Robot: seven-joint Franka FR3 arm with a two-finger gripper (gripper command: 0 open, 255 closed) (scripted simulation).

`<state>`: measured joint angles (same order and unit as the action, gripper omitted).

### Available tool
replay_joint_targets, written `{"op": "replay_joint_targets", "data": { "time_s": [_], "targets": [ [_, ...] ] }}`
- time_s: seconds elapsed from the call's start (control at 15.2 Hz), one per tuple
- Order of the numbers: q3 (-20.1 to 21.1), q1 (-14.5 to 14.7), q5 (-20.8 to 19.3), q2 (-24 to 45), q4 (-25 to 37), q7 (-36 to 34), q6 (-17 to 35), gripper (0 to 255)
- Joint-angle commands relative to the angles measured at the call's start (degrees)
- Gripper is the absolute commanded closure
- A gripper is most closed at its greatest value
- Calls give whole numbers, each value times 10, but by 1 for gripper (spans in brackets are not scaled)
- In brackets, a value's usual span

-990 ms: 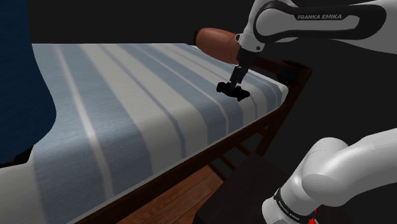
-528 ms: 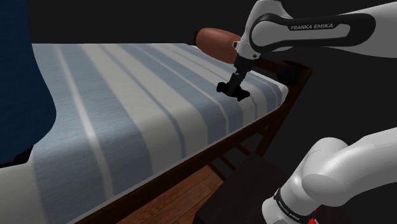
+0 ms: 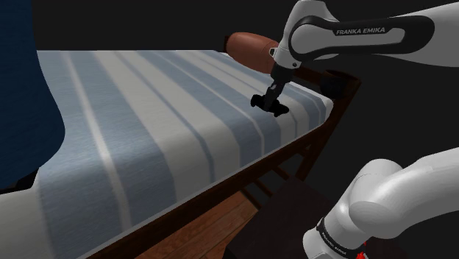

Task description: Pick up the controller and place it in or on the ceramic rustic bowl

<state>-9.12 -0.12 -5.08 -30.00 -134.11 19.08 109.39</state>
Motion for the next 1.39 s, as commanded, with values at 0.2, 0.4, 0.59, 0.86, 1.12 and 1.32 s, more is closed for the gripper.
{"op": "replay_joint_targets", "data": {
  "time_s": [0.2,0.4,0.59,0.86,1.12,1.32],
  "targets": [
    [0,0,0,0,0,0,0,255],
    [0,0,0,1,0,0,0,255],
    [1,1,1,0,14,0,-16,255],
    [3,2,3,0,45,1,-46,255],
    [4,2,4,3,78,2,-76,255],
    [5,3,5,6,104,2,-99,255]
  ]
}}
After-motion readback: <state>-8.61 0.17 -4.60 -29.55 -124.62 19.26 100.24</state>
